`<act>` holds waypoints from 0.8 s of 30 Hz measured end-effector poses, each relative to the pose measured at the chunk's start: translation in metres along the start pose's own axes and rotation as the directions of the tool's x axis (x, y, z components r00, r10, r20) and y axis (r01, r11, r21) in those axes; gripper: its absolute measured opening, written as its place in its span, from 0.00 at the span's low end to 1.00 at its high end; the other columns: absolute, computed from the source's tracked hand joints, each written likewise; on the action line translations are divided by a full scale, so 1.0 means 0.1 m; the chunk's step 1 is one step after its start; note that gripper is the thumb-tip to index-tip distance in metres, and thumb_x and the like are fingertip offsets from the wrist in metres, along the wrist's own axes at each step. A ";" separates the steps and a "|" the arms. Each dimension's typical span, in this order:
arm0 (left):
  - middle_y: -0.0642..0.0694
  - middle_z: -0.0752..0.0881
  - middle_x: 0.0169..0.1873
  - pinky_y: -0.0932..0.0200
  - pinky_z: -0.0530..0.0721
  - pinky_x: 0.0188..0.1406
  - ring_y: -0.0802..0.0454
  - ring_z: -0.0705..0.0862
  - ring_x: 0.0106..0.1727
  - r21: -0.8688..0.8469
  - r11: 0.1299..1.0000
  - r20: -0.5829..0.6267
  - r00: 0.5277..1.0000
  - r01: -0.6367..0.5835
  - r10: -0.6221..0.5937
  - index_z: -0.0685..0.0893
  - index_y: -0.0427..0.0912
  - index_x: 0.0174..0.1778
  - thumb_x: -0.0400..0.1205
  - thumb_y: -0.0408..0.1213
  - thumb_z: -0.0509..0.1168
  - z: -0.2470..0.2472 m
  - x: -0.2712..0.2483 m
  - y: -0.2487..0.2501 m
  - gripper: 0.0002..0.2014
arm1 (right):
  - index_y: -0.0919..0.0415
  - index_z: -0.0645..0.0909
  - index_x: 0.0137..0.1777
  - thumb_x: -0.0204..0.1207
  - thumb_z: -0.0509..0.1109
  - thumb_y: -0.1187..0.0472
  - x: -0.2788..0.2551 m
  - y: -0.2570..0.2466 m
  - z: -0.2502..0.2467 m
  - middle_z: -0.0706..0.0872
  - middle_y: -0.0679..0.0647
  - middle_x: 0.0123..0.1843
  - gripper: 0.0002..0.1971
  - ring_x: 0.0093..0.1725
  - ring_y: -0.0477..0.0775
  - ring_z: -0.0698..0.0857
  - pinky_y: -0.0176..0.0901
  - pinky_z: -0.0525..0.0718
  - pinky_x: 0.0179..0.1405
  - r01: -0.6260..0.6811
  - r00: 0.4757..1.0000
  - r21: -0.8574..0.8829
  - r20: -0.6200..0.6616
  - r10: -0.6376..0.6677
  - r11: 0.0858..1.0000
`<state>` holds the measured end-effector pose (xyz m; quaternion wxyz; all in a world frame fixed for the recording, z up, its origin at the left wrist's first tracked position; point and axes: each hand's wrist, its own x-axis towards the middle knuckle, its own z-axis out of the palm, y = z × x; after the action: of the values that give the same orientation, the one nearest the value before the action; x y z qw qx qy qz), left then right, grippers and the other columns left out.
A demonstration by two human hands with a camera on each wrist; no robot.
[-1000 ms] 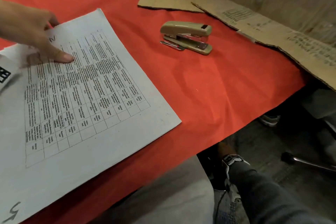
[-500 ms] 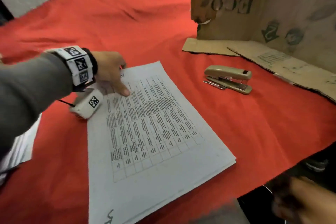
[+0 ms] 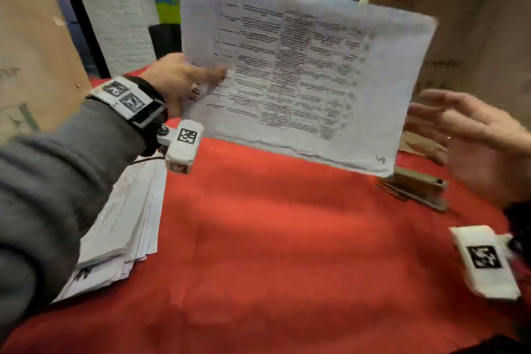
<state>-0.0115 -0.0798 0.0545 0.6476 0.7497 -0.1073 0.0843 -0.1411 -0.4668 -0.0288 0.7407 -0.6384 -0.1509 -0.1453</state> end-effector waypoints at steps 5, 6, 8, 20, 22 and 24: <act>0.28 0.84 0.71 0.30 0.82 0.73 0.29 0.83 0.73 -0.267 0.950 -0.013 0.986 -0.161 0.163 0.82 0.27 0.74 0.70 0.33 0.85 0.00 -0.13 -0.08 0.37 | 0.56 0.74 0.65 0.70 0.85 0.58 0.85 -0.45 0.45 0.83 0.43 0.52 0.28 0.48 0.35 0.84 0.29 0.83 0.49 0.174 0.946 -0.311 -0.210 -0.246 0.934; 0.28 0.84 0.72 0.31 0.83 0.72 0.29 0.83 0.73 -0.293 0.939 -0.042 0.983 -0.181 0.177 0.81 0.27 0.75 0.71 0.32 0.83 -0.01 -0.14 -0.09 0.36 | 0.57 0.70 0.64 0.71 0.83 0.62 0.98 -0.43 0.45 0.80 0.43 0.51 0.28 0.44 0.32 0.82 0.30 0.83 0.46 0.226 0.915 -0.351 -0.244 -0.322 0.909; 0.29 0.85 0.71 0.36 0.87 0.67 0.31 0.86 0.70 -0.316 0.929 -0.054 0.982 -0.191 0.184 0.81 0.26 0.75 0.72 0.29 0.81 0.02 -0.20 -0.07 0.34 | 0.59 0.66 0.63 0.67 0.82 0.68 1.11 -0.48 0.45 0.83 0.46 0.52 0.31 0.40 0.32 0.85 0.36 0.88 0.46 0.247 0.898 -0.297 -0.287 -0.333 0.922; 0.46 0.95 0.53 0.52 0.92 0.58 0.53 0.94 0.51 -0.069 0.961 -0.202 0.947 -0.267 0.248 0.92 0.36 0.59 0.79 0.30 0.79 0.37 -0.41 -0.38 0.12 | 0.66 0.86 0.66 0.80 0.73 0.71 1.00 0.11 0.34 0.94 0.53 0.56 0.15 0.55 0.56 0.93 0.57 0.92 0.58 0.093 0.981 -0.270 -0.137 -0.134 0.958; 0.46 0.95 0.51 0.55 0.91 0.53 0.52 0.94 0.50 -0.114 0.947 -0.216 0.938 -0.299 0.270 0.93 0.39 0.54 0.78 0.30 0.80 0.39 -0.39 -0.24 0.10 | 0.66 0.84 0.68 0.80 0.72 0.72 1.06 -0.03 0.37 0.92 0.60 0.62 0.17 0.61 0.63 0.92 0.57 0.91 0.59 0.149 0.974 -0.209 -0.139 -0.180 0.966; 0.43 0.95 0.53 0.52 0.91 0.56 0.47 0.94 0.54 -0.168 0.944 -0.210 0.946 -0.285 0.249 0.93 0.39 0.54 0.76 0.30 0.81 0.36 -0.39 -0.25 0.11 | 0.66 0.86 0.68 0.76 0.75 0.70 1.08 -0.02 0.34 0.92 0.62 0.63 0.19 0.64 0.66 0.91 0.60 0.90 0.63 0.140 0.976 -0.156 -0.147 -0.163 0.978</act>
<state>-0.0429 -0.1104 0.0153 0.7079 0.6495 -0.1551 0.2301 -0.0450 -0.4357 0.0222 0.6888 -0.6634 -0.1288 -0.2624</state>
